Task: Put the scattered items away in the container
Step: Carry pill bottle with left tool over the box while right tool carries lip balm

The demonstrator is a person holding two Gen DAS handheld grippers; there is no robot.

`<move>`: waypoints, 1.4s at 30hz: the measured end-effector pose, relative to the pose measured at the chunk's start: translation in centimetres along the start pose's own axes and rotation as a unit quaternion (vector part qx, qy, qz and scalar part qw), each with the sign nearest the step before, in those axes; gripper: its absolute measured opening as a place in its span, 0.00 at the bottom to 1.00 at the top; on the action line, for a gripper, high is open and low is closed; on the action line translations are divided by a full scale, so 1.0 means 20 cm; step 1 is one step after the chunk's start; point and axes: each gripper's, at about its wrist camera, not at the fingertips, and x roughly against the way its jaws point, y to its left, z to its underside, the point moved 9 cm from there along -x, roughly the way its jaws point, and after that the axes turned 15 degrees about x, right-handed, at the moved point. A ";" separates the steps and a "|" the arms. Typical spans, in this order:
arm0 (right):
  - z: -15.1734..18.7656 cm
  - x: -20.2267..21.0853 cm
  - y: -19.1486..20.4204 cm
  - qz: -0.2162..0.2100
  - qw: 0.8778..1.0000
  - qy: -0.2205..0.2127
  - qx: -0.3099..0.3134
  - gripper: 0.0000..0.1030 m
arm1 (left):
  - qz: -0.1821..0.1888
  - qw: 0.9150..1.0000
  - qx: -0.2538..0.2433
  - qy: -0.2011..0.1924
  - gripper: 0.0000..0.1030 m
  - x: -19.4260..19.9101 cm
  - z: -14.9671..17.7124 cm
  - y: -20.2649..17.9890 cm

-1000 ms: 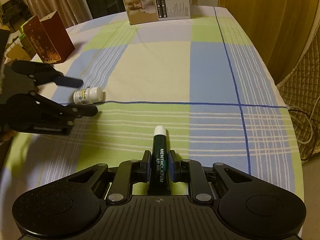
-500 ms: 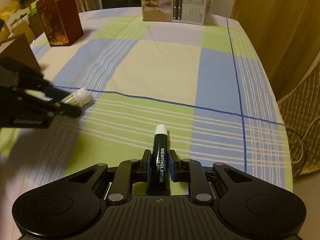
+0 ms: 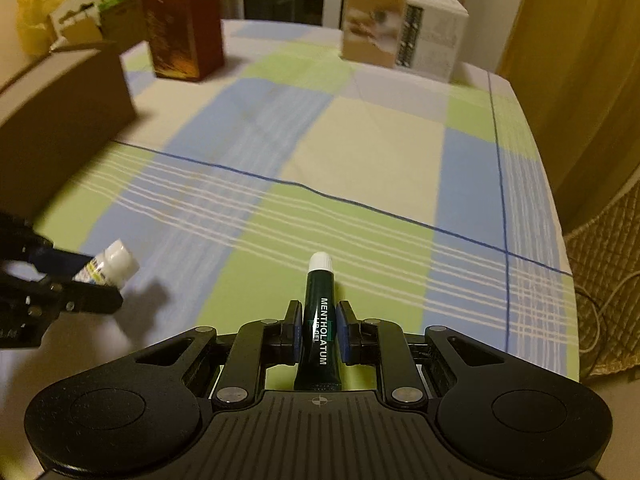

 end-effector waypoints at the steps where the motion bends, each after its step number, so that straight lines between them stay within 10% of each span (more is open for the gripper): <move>1: -0.01 0.02 0.03 -0.004 1.000 -0.003 0.002 0.20 | 0.001 1.000 0.009 -0.008 0.22 0.06 0.01 0.02; 12: -0.19 0.29 0.41 -0.063 0.997 -0.054 -0.002 0.20 | -0.013 0.994 0.074 -0.080 0.22 0.61 0.07 0.16; 26: -0.56 0.55 1.01 -0.233 0.965 -0.120 0.004 0.20 | -0.110 0.964 0.166 -0.179 0.22 1.19 0.14 0.66; 42: -0.88 0.43 1.44 -0.288 0.947 -0.115 0.089 0.20 | -0.176 0.949 0.177 -0.193 0.22 1.36 0.08 1.14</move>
